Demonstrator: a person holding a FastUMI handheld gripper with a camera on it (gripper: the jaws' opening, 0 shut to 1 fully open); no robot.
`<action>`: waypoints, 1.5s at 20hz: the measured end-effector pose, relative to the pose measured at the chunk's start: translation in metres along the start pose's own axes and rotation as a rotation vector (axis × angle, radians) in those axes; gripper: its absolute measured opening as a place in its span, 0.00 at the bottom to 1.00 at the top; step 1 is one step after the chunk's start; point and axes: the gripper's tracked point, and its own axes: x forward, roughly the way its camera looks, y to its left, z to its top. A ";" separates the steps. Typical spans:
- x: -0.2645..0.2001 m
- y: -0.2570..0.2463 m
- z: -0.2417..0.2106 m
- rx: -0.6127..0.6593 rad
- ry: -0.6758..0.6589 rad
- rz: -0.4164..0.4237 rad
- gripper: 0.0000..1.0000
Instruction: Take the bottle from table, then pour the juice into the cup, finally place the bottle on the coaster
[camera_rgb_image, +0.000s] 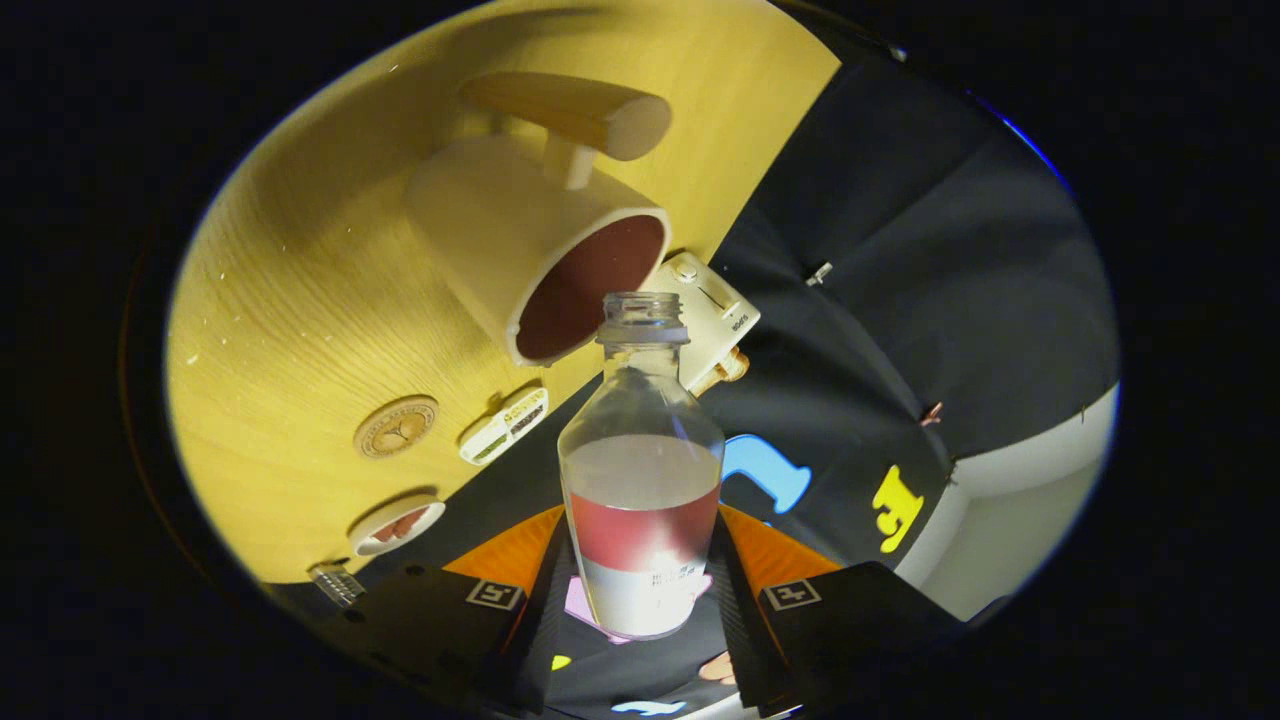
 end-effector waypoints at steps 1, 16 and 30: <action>-0.004 0.007 -0.004 0.055 0.020 0.025 0.72; -0.020 0.047 0.011 1.334 0.093 0.233 0.72; -0.017 0.016 -0.037 2.132 -0.252 0.148 0.72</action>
